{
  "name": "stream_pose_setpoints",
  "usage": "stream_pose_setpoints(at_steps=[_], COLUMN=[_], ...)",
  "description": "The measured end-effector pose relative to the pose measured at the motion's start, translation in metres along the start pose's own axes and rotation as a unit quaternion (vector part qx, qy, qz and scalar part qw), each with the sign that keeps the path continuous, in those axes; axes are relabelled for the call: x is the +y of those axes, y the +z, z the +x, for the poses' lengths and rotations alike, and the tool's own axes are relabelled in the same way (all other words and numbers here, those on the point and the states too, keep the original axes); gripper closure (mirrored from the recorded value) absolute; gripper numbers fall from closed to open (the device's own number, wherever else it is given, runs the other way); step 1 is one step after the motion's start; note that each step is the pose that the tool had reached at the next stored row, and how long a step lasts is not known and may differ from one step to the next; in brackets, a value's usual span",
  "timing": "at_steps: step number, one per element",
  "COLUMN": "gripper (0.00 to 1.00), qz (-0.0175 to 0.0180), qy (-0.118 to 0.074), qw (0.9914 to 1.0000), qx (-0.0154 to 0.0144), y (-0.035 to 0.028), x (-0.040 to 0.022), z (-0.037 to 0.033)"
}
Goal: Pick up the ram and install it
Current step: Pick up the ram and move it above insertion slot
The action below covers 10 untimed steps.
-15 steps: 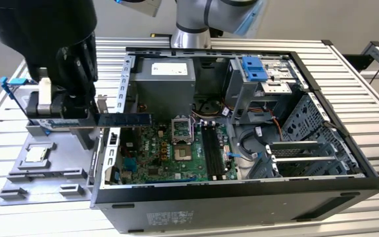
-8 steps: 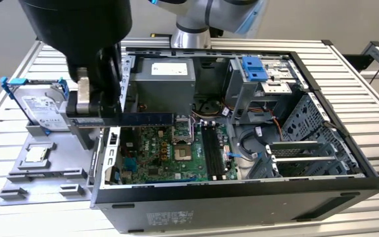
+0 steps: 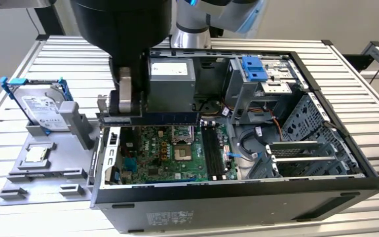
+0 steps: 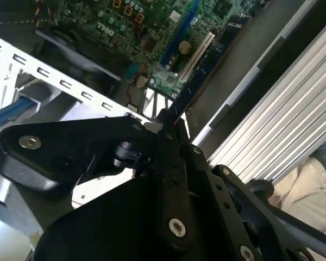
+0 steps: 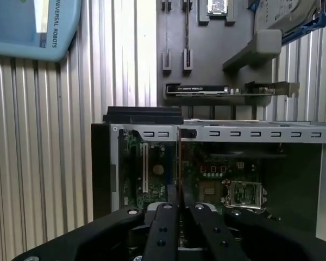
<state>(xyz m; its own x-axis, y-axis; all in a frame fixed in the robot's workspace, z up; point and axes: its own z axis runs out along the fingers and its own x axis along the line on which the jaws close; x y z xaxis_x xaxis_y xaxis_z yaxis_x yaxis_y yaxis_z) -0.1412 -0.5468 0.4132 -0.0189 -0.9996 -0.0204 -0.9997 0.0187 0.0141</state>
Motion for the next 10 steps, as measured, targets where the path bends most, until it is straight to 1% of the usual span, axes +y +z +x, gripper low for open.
stream_pose_setpoints(at_steps=[10], gripper=[1.00], qz=[0.0000], qy=[0.000], qw=[1.00000], qx=[0.0001], y=[-0.0001], x=[-0.0405], z=[-0.0009])
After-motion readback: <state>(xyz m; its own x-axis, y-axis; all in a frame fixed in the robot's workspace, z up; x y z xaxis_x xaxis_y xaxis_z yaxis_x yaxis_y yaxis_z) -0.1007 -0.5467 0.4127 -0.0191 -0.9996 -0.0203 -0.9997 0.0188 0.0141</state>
